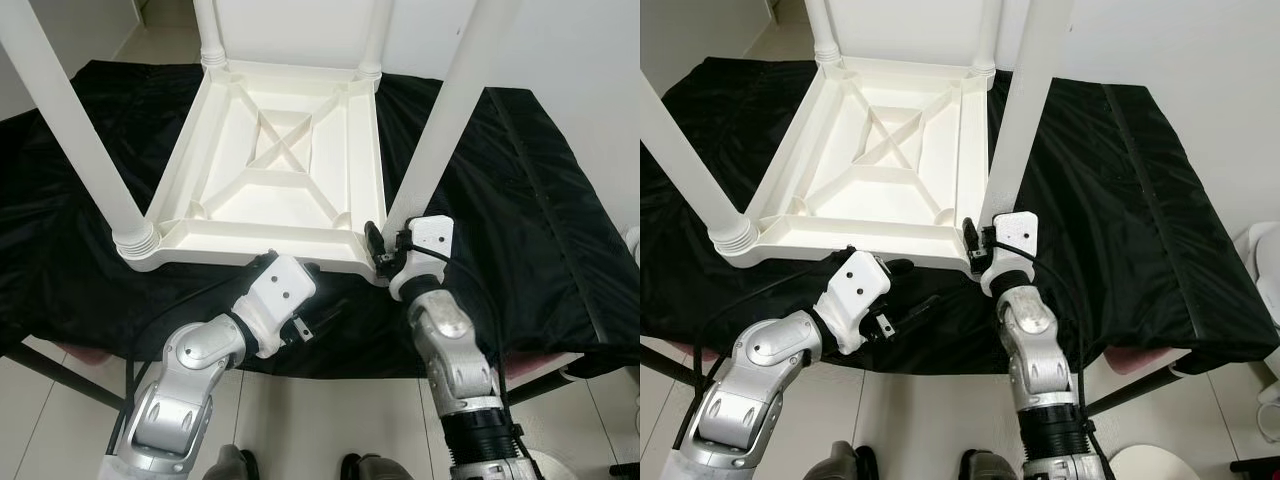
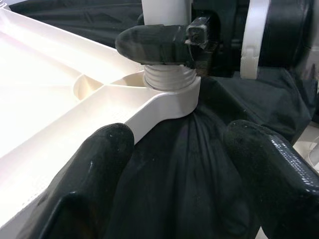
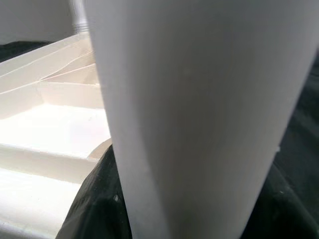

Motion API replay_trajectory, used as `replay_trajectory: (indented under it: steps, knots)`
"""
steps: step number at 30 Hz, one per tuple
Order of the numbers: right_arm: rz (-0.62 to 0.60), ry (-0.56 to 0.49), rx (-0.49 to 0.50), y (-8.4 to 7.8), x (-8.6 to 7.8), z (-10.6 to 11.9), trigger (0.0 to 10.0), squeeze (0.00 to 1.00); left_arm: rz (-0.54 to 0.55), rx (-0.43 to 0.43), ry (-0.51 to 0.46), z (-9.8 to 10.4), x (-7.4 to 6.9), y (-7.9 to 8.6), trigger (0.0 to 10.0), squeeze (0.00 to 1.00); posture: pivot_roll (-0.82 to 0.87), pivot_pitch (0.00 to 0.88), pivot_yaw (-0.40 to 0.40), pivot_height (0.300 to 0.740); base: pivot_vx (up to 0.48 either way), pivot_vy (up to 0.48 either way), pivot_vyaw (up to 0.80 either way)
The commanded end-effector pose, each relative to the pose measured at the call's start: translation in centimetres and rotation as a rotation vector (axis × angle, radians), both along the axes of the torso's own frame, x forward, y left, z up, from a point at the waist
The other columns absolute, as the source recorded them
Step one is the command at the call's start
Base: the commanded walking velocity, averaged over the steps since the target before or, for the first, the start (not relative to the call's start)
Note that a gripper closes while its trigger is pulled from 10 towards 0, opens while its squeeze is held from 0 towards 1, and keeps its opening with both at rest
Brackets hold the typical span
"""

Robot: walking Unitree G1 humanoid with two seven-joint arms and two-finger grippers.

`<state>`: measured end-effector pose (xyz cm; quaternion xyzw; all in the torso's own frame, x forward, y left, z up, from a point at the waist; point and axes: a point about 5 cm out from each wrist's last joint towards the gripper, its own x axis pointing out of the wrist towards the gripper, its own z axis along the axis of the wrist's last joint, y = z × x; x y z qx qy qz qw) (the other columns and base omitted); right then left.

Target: Building children table

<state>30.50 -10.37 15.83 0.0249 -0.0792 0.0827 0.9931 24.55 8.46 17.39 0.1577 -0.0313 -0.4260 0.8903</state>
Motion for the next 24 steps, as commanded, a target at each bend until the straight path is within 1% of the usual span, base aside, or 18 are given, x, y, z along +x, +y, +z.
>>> replay_trajectory:
  steps: [1, 7, 8, 9, 11, 12, 13, 14, 15, 16, 17, 18, 19, 21, 22, 23, 24]
  knots:
    - [0.012, 0.079, 0.012, 1.2, -0.5, -1.6, 10.0, 0.0, 0.098, -0.018, -0.029, 0.1, 0.2, 0.3, 10.0, 0.0, -0.11, 0.153, 0.01, 0.74, 0.0, 0.0, 0.0]
    - [0.017, 0.065, 0.048, 0.9, -0.7, -1.1, 10.0, 0.0, 0.099, -0.015, -0.033, 0.1, 0.3, 0.2, 10.0, 0.0, -0.11, 0.152, 0.009, 0.74, 0.0, 0.0, 0.0]
    - [0.037, 0.049, 0.079, 0.7, -0.7, -0.7, 10.0, 1.0, 0.1, -0.021, -0.035, 0.2, 0.4, 0.2, 10.0, 0.0, -0.11, 0.15, 0.009, 0.74, 0.0, 0.0, 0.0]
    - [0.037, 0.049, 0.079, 0.7, -0.7, -0.7, 10.0, 1.0, 0.1, -0.021, -0.035, 0.2, 0.4, 0.2, 10.0, 0.0, -0.11, 0.15, 0.009, 0.74, 0.0, 0.0, 0.0]
    - [0.046, -0.005, 0.088, -0.2, -0.8, 0.4, 10.0, 1.0, 0.104, -0.041, -0.033, 0.5, 0.5, 0.1, 10.0, 0.0, -0.11, 0.149, 0.006, 0.74, 0.0, 0.0, 0.0]
    - [0.08, -0.021, 0.082, -0.6, -0.9, 0.7, 10.0, 1.0, 0.105, -0.045, -0.032, 0.5, 0.5, 0.0, 10.0, 0.0, -0.11, 0.148, 0.004, 0.74, 0.0, 0.0, 0.0]
    - [0.08, -0.021, 0.082, -0.6, -0.9, 0.7, 10.0, 1.0, 0.105, -0.045, -0.032, 0.5, 0.5, 0.0, 10.0, 0.0, -0.11, 0.148, 0.004, 0.74, 0.0, 0.0, 0.0]
    - [0.12, -0.031, 0.058, -0.9, -1.0, 0.9, 10.0, 0.13, 0.106, -0.045, -0.031, 0.5, 0.5, 0.0, 10.0, 0.0, -0.11, 0.145, 0.003, 0.74, 0.0, 0.0, 0.0]
    - [0.165, -0.034, 0.039, -1.3, -1.2, 0.8, 10.0, 0.0, 0.107, -0.045, -0.03, 0.4, 0.4, 0.0, 10.0, 0.0, -0.11, 0.145, 0.001, 0.74, 0.0, 0.0, 0.0]
    - [0.165, -0.034, 0.039, -1.3, -1.2, 0.8, 10.0, 0.0, 0.107, -0.045, -0.03, 0.4, 0.4, 0.0, 10.0, 0.0, -0.11, 0.145, 0.001, 0.74, 0.0, 0.0, 0.0]
    - [0.203, -0.031, 0.017, -1.7, -1.4, 0.7, 10.0, 0.0, 0.108, -0.045, -0.029, 0.4, 0.4, 0.0, 10.0, 0.0, -0.11, 0.143, 0.0, 0.74, 0.0, 0.0, 0.0]
    - [0.203, -0.031, 0.017, -1.7, -1.4, 0.7, 10.0, 0.0, 0.108, -0.045, -0.029, 0.4, 0.4, 0.0, 10.0, 0.0, -0.11, 0.143, 0.0, 0.74, 0.0, 0.0, 0.0]
    - [0.234, -0.031, -0.01, -2.1, -1.5, 0.5, 10.0, 0.0, 0.108, -0.044, -0.029, 0.4, 0.4, 0.0, 10.0, 0.0, -0.11, 0.14, -0.001, 0.74, 0.0, 0.0, 0.0]
    - [0.234, -0.031, -0.01, -2.1, -1.5, 0.5, 10.0, 0.0, 0.108, -0.044, -0.029, 0.4, 0.4, 0.0, 10.0, 0.0, -0.11, 0.14, -0.001, 0.74, 0.0, 0.0, 0.0]
    - [0.271, -0.032, -0.039, -2.6, -1.4, 0.3, 10.0, 0.0, 0.107, -0.043, -0.029, 0.3, 0.3, 0.0, 10.0, 0.0, -0.11, 0.137, 0.0, 0.74, 0.0, 0.0, 0.0]
    - [0.342, -0.027, -0.082, -3.3, -1.2, 0.1, 10.0, 0.0, 0.102, -0.037, -0.027, 0.3, 0.3, 0.0, 10.0, 0.0, -0.12, 0.128, 0.001, 0.74, 0.0, 0.0, 0.0]
    - [0.342, -0.027, -0.082, -3.3, -1.2, 0.1, 10.0, 0.0, 0.102, -0.037, -0.027, 0.3, 0.3, 0.0, 10.0, 0.0, -0.12, 0.128, 0.001, 0.74, 0.0, 0.0, 0.0]
